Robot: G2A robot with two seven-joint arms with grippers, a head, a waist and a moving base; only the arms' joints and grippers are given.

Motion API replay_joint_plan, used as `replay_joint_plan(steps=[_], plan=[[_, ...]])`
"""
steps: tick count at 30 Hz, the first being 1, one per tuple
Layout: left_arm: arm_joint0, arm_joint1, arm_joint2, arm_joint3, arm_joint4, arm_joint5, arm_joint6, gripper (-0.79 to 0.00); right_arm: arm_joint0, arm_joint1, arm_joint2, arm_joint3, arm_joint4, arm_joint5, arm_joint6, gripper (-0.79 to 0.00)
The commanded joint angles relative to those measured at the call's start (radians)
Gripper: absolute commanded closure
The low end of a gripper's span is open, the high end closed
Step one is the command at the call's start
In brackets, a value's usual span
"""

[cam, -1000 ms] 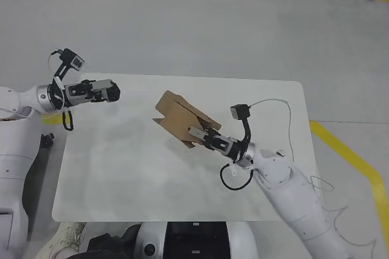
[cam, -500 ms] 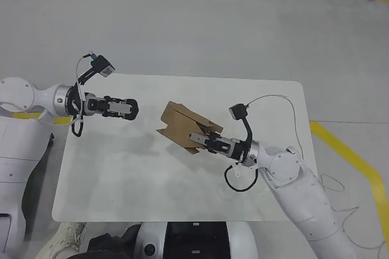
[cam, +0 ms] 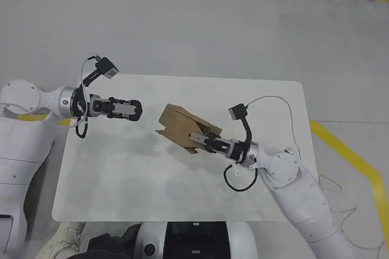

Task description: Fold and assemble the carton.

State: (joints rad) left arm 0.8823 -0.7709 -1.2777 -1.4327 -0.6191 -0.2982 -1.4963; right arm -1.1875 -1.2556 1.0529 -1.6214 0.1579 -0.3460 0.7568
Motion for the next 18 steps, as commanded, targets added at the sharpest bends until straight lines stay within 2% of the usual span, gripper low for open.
replay_joint_plan(steps=[1,8,12,18], plan=[[-0.005,-0.005,0.024,0.004,-0.031,0.007,-0.032,-0.785,0.003,-0.002,-0.008,0.003,0.032,0.04,0.004,0.0],[-0.066,-0.028,0.117,0.094,-0.076,0.017,-0.04,-0.785,0.029,-0.005,-0.006,0.038,0.106,0.036,0.028,0.0],[-0.085,-0.033,0.191,0.098,-0.149,0.041,-0.04,-0.785,0.029,-0.006,-0.013,0.05,0.154,0.029,0.057,0.0],[-0.135,-0.034,0.278,0.127,-0.123,0.014,-0.04,-0.785,0.035,-0.009,-0.044,0.048,0.161,0.052,0.095,0.0]])
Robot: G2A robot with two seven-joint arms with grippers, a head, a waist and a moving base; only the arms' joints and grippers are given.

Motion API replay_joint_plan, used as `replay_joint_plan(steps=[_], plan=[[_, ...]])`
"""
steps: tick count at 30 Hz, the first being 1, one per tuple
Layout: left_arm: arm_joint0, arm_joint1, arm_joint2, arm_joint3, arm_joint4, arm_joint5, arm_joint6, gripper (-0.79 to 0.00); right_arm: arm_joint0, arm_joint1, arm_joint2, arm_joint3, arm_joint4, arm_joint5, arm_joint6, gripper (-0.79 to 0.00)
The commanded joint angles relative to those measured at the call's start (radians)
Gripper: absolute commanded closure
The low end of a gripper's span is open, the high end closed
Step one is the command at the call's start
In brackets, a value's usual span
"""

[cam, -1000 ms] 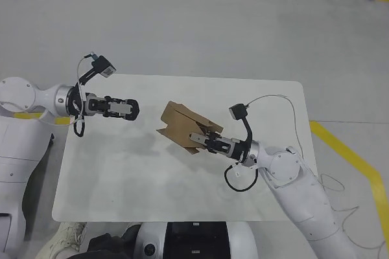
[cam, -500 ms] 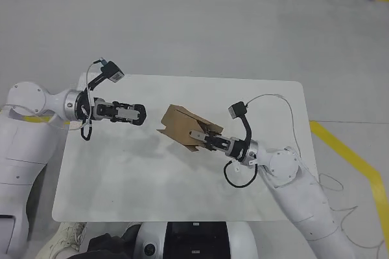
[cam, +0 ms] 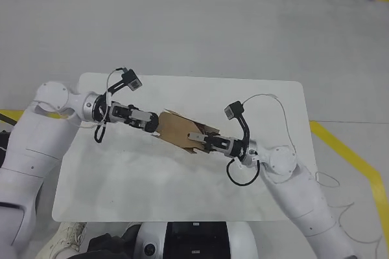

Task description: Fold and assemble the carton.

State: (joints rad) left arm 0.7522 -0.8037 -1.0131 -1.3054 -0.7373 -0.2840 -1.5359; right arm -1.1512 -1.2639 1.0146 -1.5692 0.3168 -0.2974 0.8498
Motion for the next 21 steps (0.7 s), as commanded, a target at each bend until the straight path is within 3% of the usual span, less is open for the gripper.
replay_joint_plan(steps=[1,12,21], plan=[[-0.012,-0.002,0.025,0.0,-0.008,0.0,0.0,-0.785,-0.002,-0.001,-0.01,-0.01,0.004,0.005,0.002,0.0],[-0.041,0.004,0.101,0.005,-0.078,0.0,0.0,-0.785,-0.014,-0.001,-0.012,-0.028,0.097,-0.011,0.049,0.0],[-0.063,0.026,0.172,-0.017,-0.2,0.0,0.0,-0.785,0.023,-0.012,-0.039,0.018,0.16,-0.033,0.077,0.0]])
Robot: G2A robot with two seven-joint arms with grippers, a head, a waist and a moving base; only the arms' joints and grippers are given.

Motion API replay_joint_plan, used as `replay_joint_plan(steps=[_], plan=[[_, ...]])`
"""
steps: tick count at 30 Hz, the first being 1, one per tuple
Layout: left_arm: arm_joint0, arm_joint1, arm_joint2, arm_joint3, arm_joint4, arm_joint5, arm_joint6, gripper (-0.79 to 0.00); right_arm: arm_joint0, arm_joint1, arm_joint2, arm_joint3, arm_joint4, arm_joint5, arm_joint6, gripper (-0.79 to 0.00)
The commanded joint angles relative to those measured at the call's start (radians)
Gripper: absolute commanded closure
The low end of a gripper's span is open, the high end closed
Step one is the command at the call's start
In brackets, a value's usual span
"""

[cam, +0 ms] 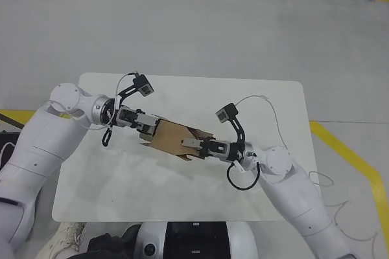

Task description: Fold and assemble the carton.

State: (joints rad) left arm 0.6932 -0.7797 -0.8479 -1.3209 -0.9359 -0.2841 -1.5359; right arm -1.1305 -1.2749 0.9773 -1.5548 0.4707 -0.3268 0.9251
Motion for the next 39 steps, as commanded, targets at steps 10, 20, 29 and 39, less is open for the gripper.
replay_joint_plan(steps=[10,20,29,39], plan=[[-0.024,0.019,0.041,-0.009,-0.067,0.0,0.0,-0.274,0.012,-0.006,0.002,0.036,0.085,-0.03,0.032,0.0],[-0.051,0.028,0.091,-0.014,-0.062,0.0,0.0,-0.24,0.015,-0.01,-0.001,0.045,0.121,-0.042,0.044,0.0],[-0.076,0.027,0.125,-0.004,-0.061,0.0,0.0,-0.139,0.019,-0.014,-0.009,0.045,0.118,-0.042,0.041,0.0],[-0.079,0.026,0.127,-0.004,-0.112,0.0,0.0,0.0,0.018,-0.018,-0.008,0.047,0.14,-0.05,0.043,-0.785]])
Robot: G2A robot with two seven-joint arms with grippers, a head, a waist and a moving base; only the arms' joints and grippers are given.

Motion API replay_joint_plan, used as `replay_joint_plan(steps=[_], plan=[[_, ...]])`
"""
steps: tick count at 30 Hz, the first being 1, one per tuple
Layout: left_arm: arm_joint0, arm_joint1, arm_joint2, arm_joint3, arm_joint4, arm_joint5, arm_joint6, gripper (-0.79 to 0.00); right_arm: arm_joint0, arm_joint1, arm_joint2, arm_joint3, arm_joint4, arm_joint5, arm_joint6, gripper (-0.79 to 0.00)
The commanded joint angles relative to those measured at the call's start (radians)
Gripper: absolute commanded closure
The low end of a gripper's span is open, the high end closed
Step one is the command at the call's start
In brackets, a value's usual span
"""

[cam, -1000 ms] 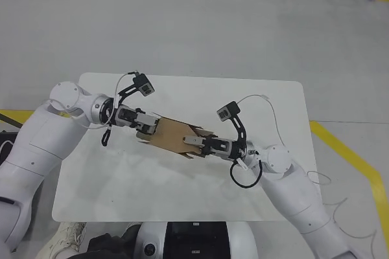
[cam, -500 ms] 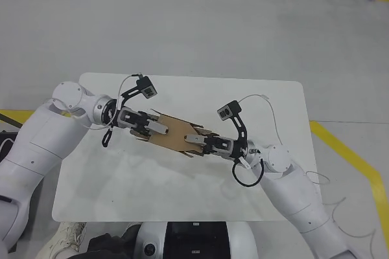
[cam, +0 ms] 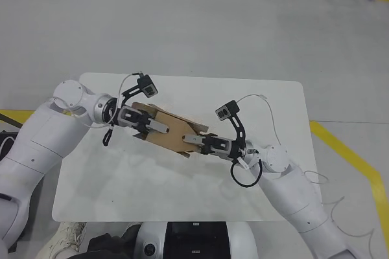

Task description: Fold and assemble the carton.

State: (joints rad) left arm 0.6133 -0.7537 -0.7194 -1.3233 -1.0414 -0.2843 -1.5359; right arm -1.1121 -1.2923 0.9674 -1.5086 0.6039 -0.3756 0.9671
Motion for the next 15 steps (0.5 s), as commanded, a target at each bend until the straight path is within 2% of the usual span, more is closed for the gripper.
replay_joint_plan(steps=[1,9,15], plan=[[0.001,0.001,-0.004,-0.001,-0.011,0.0,0.0,0.0,-0.001,0.0,0.006,0.002,0.016,-0.005,0.002,-0.785],[0.02,0.006,-0.047,0.07,-0.087,0.0,0.0,0.0,-0.031,0.014,0.092,0.009,0.096,0.009,0.025,-0.785],[0.024,0.011,-0.036,0.083,-0.108,0.0,0.0,0.0,-0.042,0.019,0.117,0.031,0.133,0.051,0.041,-0.785]])
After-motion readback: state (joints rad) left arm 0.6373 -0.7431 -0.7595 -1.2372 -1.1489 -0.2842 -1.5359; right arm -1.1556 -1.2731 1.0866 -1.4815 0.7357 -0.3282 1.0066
